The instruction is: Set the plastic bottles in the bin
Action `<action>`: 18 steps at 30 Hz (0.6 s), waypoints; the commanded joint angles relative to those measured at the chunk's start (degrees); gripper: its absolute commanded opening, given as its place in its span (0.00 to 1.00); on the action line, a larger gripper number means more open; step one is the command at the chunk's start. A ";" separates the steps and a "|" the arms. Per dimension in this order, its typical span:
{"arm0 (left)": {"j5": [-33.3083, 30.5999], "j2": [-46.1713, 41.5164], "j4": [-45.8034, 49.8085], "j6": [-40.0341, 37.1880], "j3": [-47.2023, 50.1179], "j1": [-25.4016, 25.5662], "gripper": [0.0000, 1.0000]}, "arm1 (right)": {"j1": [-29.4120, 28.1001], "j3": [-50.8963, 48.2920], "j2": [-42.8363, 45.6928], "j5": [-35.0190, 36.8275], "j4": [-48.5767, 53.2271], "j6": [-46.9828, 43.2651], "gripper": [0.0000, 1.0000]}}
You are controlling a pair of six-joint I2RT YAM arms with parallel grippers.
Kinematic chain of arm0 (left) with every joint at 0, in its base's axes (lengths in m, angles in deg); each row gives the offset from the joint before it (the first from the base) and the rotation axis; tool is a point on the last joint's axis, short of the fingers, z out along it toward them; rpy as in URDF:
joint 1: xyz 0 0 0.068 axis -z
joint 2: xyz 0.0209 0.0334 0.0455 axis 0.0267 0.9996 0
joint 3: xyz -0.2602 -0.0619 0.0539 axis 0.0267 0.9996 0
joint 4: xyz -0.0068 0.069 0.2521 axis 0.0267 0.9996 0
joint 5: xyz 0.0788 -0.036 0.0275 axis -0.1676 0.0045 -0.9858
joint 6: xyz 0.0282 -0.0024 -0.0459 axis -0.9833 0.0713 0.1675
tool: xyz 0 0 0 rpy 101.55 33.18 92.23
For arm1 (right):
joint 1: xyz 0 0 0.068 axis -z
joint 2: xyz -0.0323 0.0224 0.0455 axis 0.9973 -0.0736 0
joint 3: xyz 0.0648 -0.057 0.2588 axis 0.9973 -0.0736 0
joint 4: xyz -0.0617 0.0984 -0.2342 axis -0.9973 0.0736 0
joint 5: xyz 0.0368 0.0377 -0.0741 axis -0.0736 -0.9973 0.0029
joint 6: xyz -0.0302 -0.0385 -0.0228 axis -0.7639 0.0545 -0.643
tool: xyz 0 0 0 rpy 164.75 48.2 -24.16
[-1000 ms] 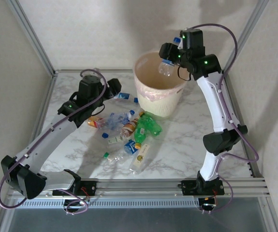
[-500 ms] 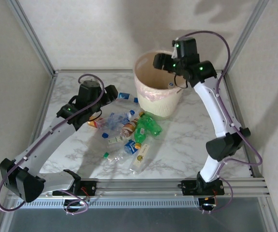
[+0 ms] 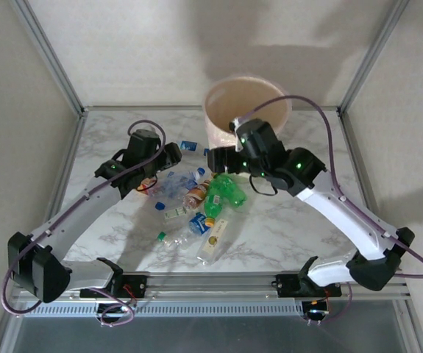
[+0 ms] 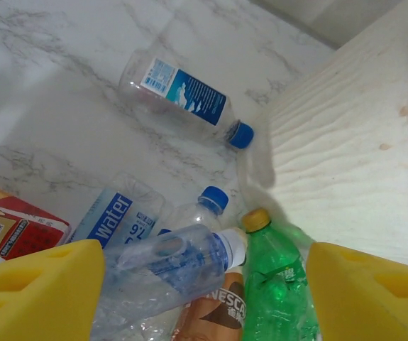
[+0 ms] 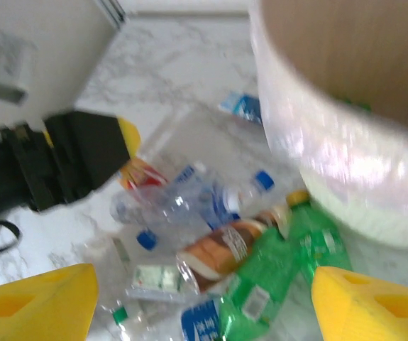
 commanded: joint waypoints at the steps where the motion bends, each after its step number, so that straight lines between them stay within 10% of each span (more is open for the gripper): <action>1: -0.32 -0.23 0.29 -1.26 -0.39 -0.05 0.75 | -0.39 -7.45 2.80 1.68 0.17 6.38 0.79; 18: 0.36 0.47 -0.94 -0.51 -1.04 -0.49 0.75 | -3.14 -21.36 -7.58 -1.74 -8.87 19.95 0.74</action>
